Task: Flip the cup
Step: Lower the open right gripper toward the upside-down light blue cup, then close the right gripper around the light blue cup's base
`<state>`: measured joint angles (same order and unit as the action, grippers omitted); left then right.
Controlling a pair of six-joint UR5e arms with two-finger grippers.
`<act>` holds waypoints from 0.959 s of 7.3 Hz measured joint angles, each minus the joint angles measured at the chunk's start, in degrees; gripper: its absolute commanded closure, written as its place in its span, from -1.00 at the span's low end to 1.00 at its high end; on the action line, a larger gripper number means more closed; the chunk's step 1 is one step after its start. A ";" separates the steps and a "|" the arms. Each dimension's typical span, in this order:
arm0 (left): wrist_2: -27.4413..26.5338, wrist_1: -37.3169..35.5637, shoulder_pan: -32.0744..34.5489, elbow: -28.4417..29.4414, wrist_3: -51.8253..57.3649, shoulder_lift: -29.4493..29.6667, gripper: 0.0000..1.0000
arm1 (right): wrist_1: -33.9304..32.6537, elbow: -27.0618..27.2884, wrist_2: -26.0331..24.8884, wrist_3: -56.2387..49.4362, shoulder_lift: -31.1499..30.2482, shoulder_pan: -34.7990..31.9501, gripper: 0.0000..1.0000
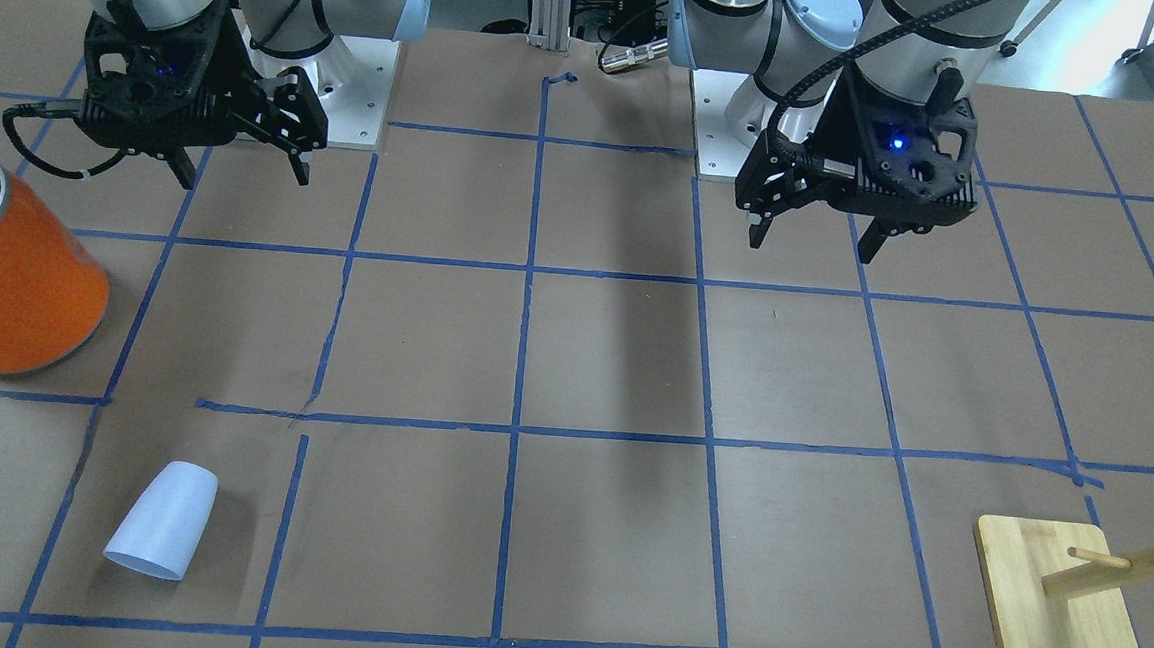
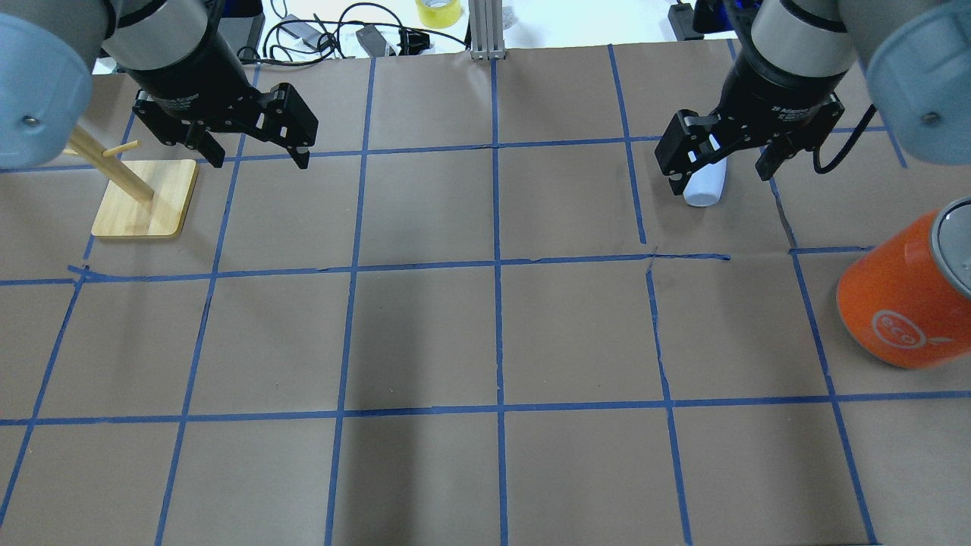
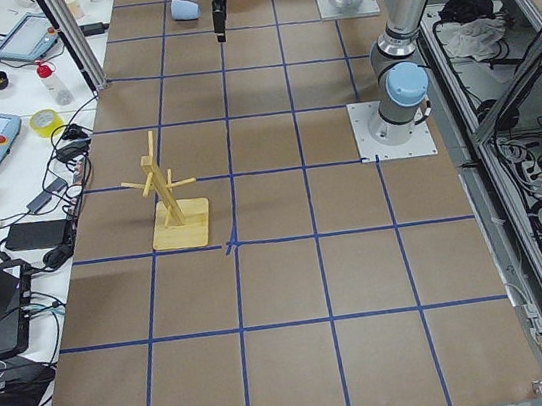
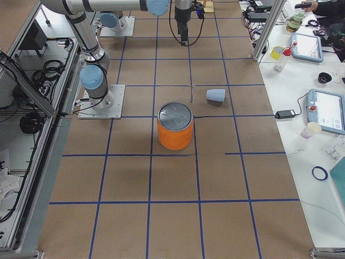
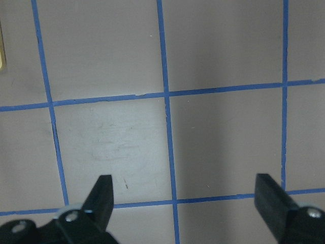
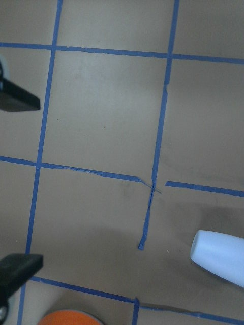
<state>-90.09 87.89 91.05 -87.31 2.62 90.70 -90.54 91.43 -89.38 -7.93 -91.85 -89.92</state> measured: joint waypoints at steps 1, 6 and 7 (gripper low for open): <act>0.00 -0.02 0.00 0.02 -0.02 0.00 -1.00 | -2.46 0.12 0.08 0.05 1.63 1.06 -1.00; 0.00 -0.06 0.00 0.04 0.02 0.00 -1.00 | -12.90 0.34 0.07 2.12 11.55 7.94 -1.00; 0.00 -0.08 0.00 0.03 0.02 0.00 -1.00 | -15.00 0.52 0.09 3.54 13.59 8.12 -1.00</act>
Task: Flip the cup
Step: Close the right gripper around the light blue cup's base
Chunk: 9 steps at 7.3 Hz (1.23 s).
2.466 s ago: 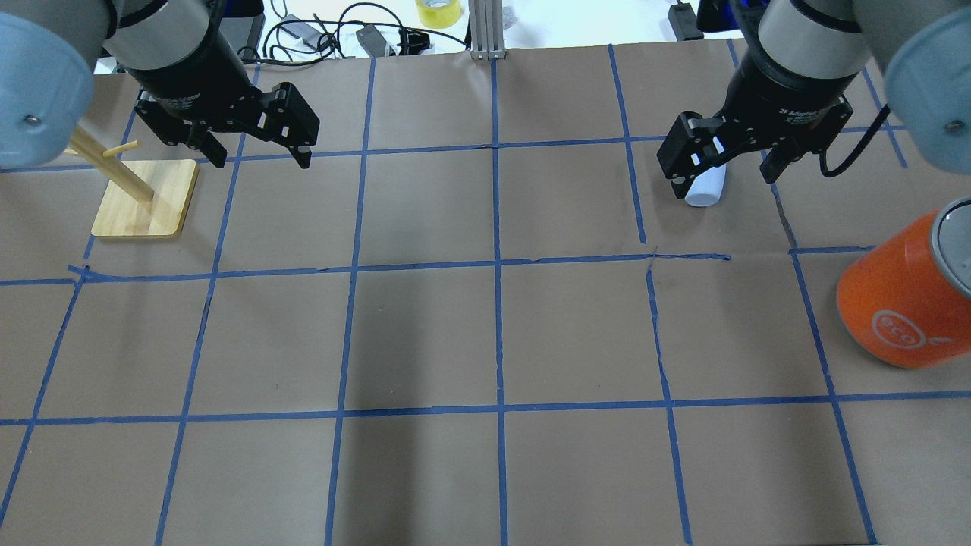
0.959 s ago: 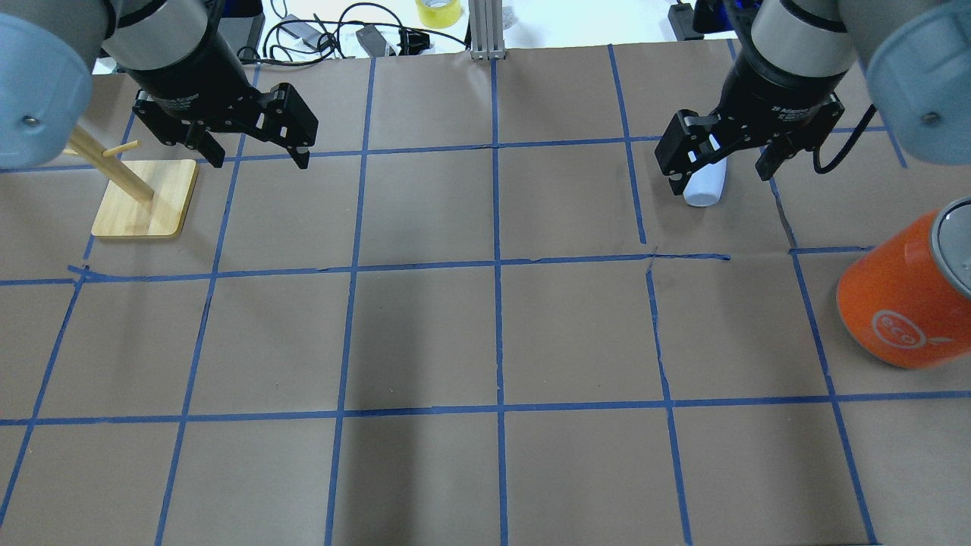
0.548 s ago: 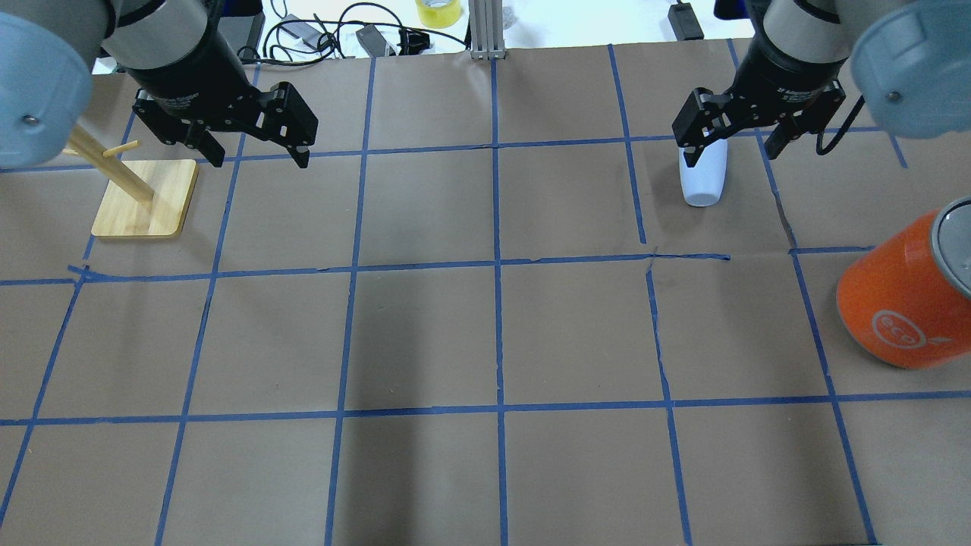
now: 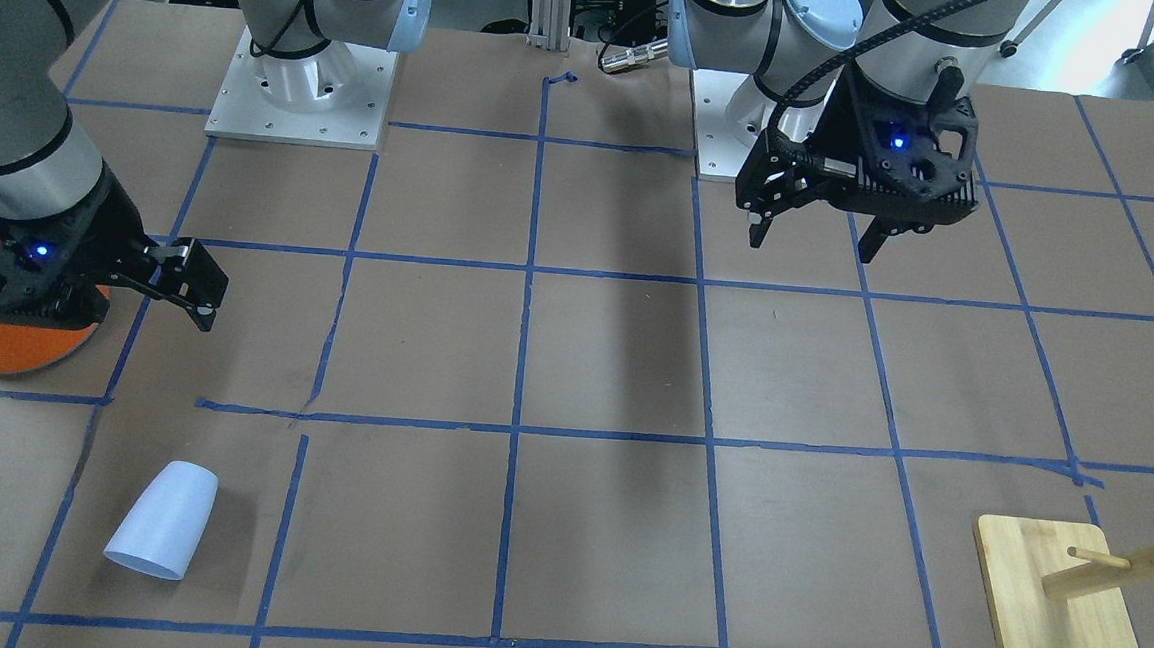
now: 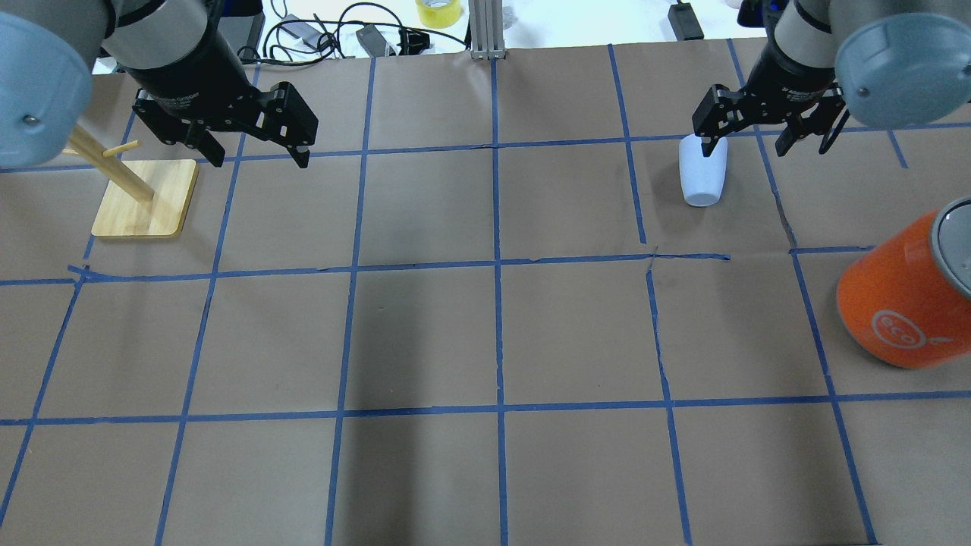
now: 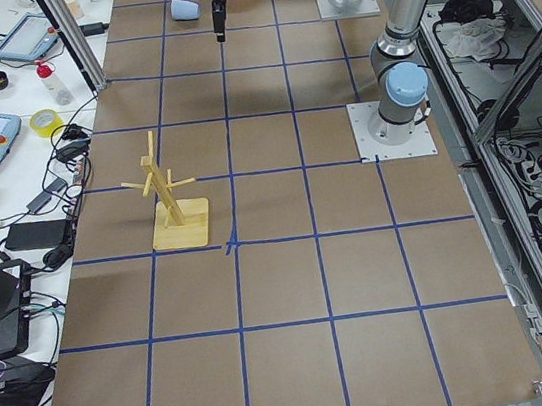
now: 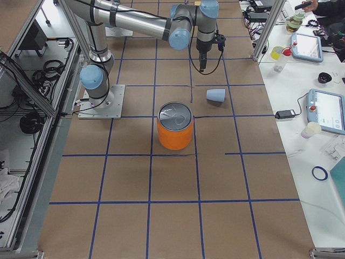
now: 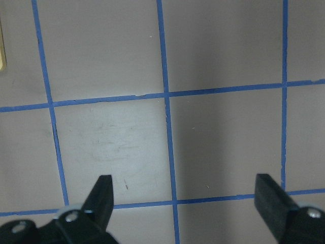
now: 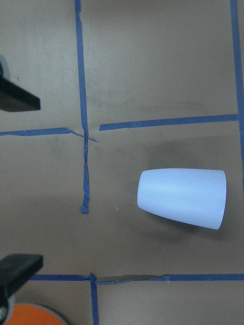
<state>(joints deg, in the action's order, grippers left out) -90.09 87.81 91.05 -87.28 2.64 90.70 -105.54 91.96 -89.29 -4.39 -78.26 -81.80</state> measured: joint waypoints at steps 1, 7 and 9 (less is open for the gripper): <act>0.00 -0.01 0.00 0.00 0.00 0.00 -1.00 | -3.69 0.79 -0.04 0.79 2.04 0.09 -1.00; 0.00 0.01 0.00 0.00 0.00 0.00 -1.00 | -19.34 5.83 -2.29 2.66 12.15 1.20 -1.00; 0.00 0.02 0.00 0.00 0.00 0.00 -1.00 | -21.20 4.79 -2.86 2.93 15.06 1.27 -1.00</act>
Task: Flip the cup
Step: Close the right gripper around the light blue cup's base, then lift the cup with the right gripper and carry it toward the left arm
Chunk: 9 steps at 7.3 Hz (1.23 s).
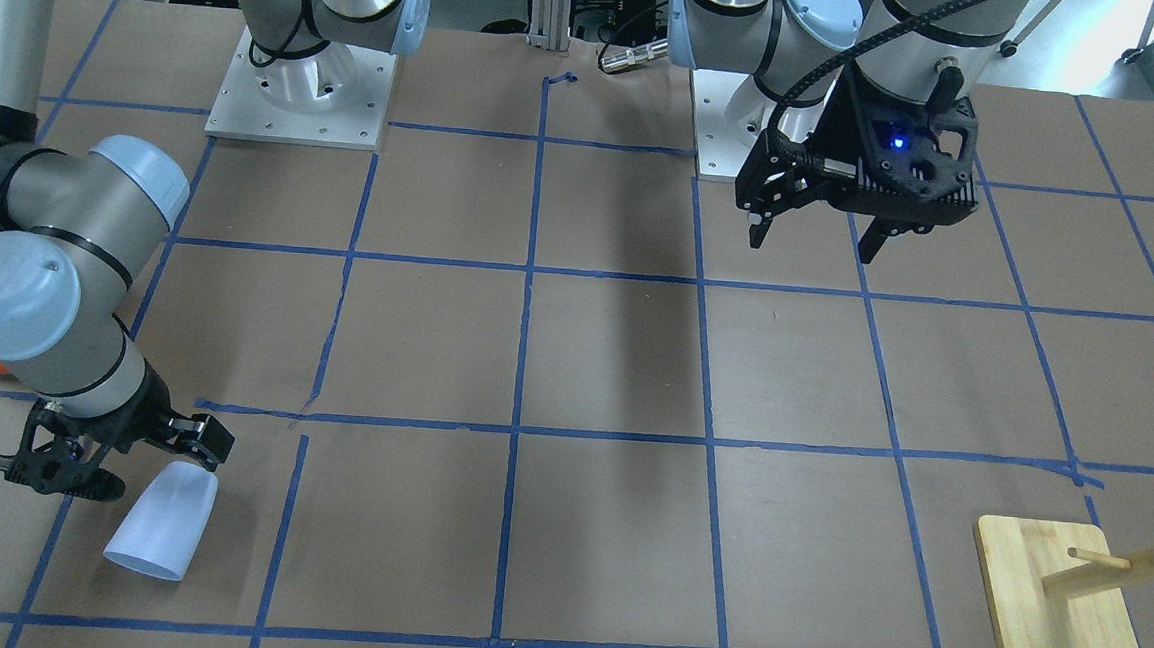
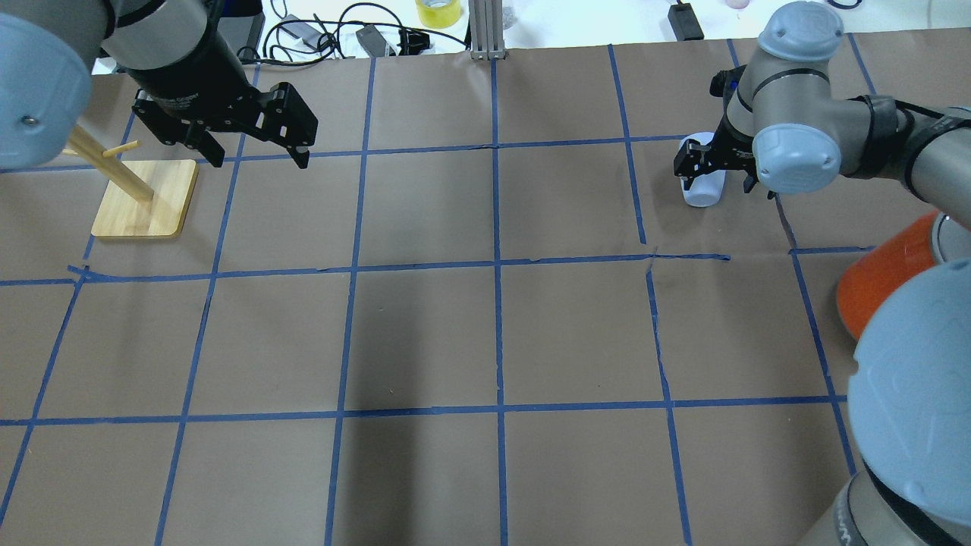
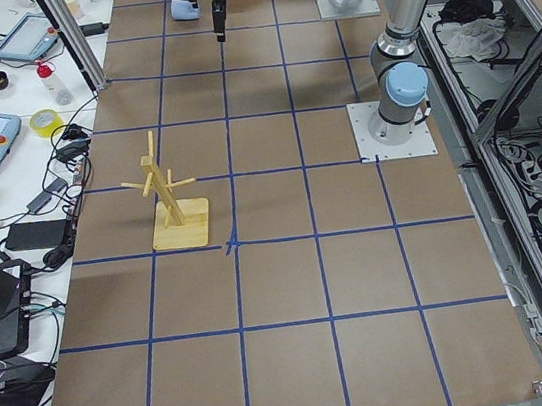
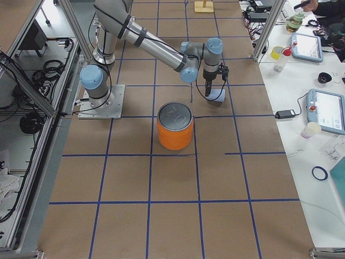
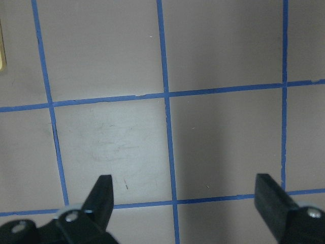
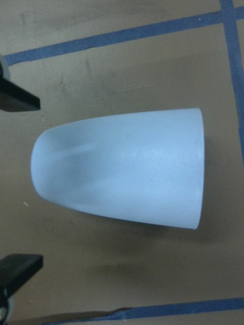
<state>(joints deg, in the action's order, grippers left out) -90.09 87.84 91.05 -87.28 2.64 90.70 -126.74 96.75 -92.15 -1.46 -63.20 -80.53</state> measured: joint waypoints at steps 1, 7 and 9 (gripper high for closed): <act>0.00 0.01 0.00 0.00 0.00 0.00 -1.00 | -0.23 -0.86 0.24 0.04 1.21 0.01 -1.00; 0.00 -0.01 0.00 0.00 0.00 0.00 -1.00 | -1.19 -4.44 0.86 0.06 6.14 0.02 -0.86; 0.00 0.00 0.00 0.00 0.00 0.00 -1.00 | -1.38 -4.63 0.97 0.08 6.38 0.02 0.05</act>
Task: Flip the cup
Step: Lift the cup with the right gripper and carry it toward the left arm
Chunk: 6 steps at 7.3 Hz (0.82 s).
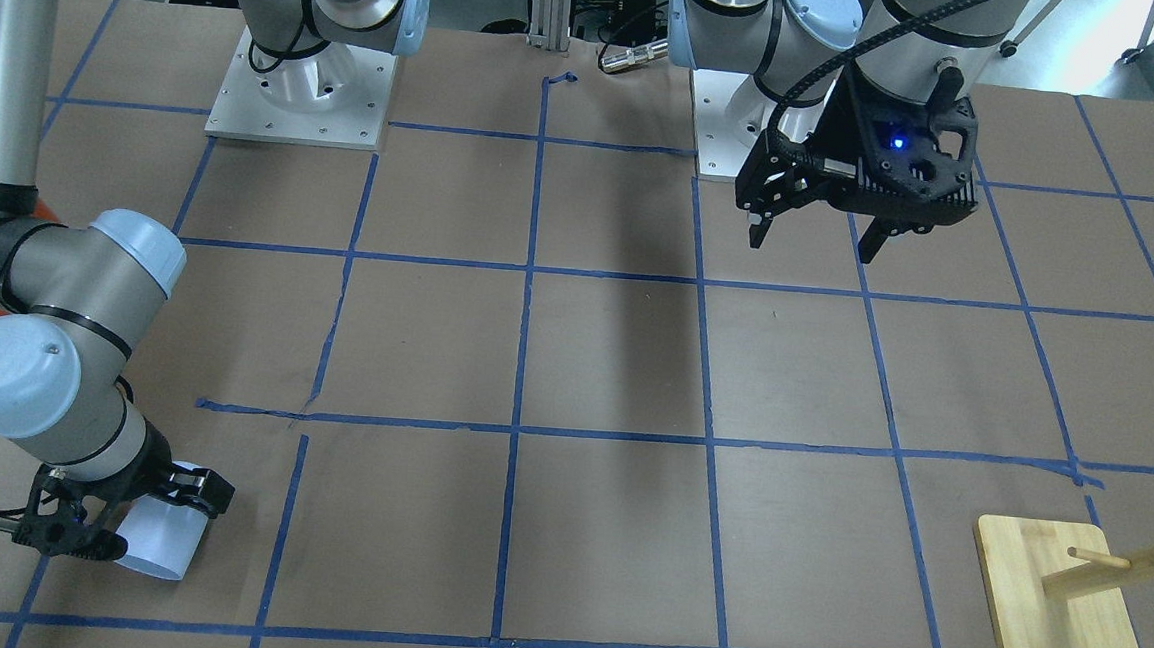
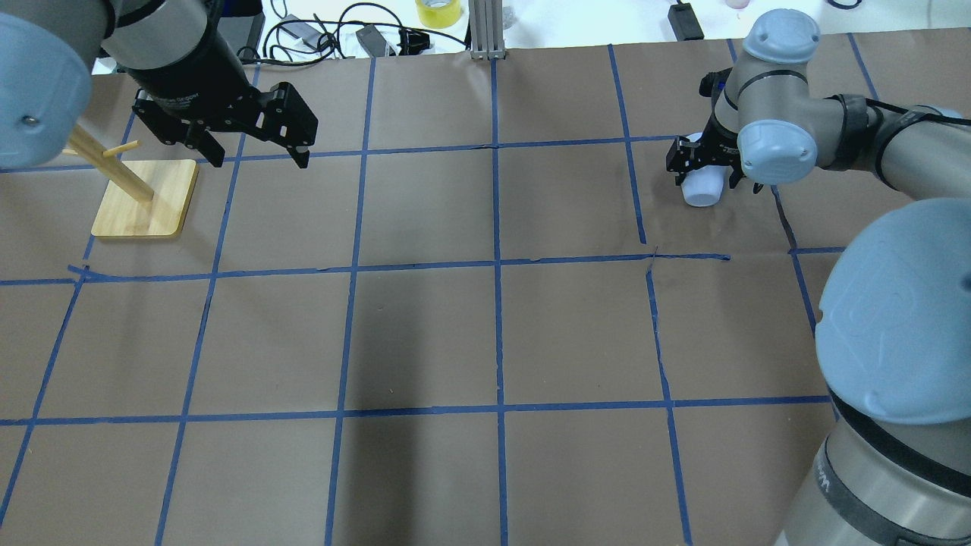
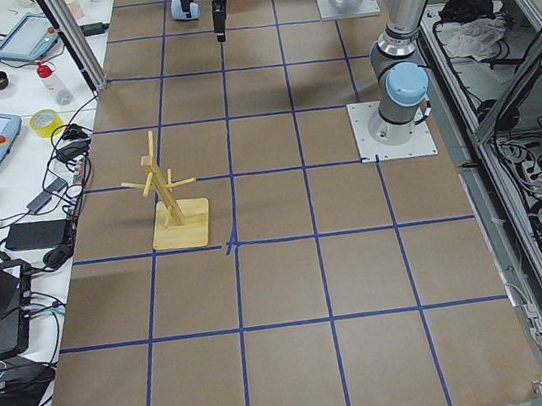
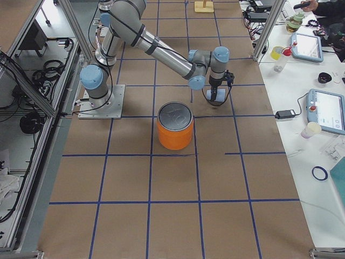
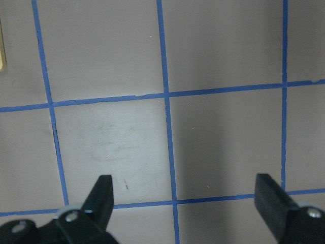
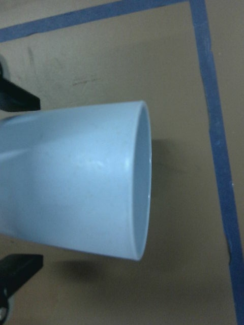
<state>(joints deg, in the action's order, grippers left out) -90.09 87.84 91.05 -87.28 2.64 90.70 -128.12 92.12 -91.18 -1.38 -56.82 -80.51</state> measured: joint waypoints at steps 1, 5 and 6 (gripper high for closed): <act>0.00 0.01 0.00 0.00 0.00 0.00 -1.00 | -0.02 -0.08 0.37 0.04 -0.02 0.00 0.10; 0.00 -0.02 -0.01 0.00 0.00 0.00 -1.00 | -0.03 -0.35 5.33 -8.95 -2.48 -0.14 0.16; 0.00 -0.03 -0.08 0.00 0.02 0.00 -1.00 | -0.01 -0.51 6.01 -16.30 -3.73 -0.58 0.15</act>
<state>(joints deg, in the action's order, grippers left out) -90.09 87.81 90.97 -87.27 2.66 90.70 -128.13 91.61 -85.17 -17.69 -60.55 -81.09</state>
